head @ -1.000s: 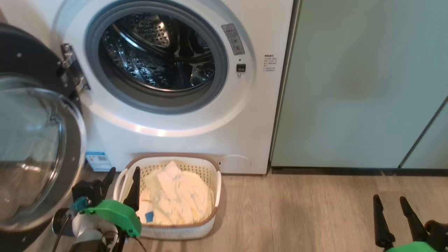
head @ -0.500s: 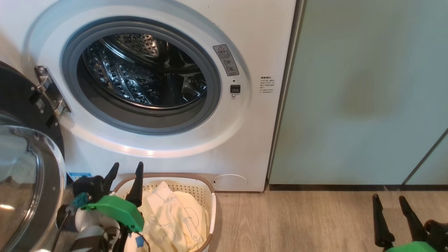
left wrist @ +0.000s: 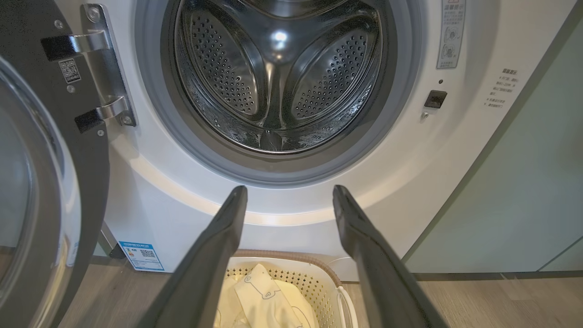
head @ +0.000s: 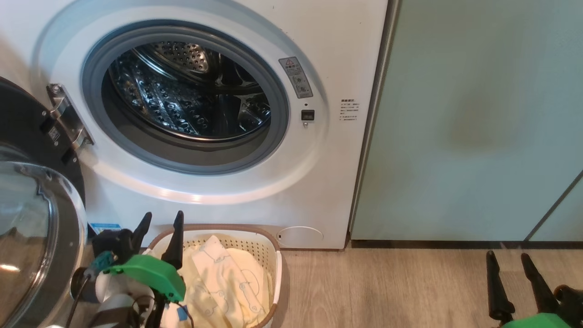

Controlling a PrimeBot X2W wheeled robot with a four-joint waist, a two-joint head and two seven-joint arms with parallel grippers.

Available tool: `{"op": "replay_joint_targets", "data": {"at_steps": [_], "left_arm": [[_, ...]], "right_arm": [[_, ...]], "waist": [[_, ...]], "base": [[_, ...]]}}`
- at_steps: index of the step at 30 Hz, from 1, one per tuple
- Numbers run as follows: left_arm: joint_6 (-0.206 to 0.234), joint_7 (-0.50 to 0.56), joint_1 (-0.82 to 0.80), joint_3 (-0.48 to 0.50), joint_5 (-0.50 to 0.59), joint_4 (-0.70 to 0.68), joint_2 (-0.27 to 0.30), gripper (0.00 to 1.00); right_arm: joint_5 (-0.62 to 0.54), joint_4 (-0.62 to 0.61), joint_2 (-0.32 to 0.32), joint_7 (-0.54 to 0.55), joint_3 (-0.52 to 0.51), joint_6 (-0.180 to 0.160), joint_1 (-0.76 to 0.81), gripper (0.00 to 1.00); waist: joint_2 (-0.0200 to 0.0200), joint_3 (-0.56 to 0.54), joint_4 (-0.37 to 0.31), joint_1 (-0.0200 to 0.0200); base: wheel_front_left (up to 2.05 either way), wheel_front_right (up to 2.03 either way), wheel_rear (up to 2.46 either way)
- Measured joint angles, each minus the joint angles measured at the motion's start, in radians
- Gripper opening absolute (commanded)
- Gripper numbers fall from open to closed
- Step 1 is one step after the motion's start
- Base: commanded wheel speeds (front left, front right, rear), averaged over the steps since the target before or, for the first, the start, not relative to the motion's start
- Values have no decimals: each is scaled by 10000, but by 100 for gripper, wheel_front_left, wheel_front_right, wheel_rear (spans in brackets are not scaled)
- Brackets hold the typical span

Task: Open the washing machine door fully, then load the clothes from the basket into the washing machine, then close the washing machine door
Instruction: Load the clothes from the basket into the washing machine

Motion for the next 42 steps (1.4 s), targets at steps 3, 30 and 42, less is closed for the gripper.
{"op": "replay_joint_targets", "data": {"at_steps": [3,30,42], "left_arm": [[0,0,1,-2,82,0,2,100],[0,2,-471,-625,-694,3578,-276,100],[-2,585,-3519,-1310,-2088,6443,19,100]], "right_arm": [[0,-31,0,0,-4,0,0,100],[107,-401,-343,0,755,0,-353,100],[165,-802,-307,0,899,0,-1910,100]], "waist": [[0,-7,1,0],[0,1177,-1073,0],[-1,3457,-1468,3]], "base": [[0,0,0],[0,0,0],[0,0,0]]}}
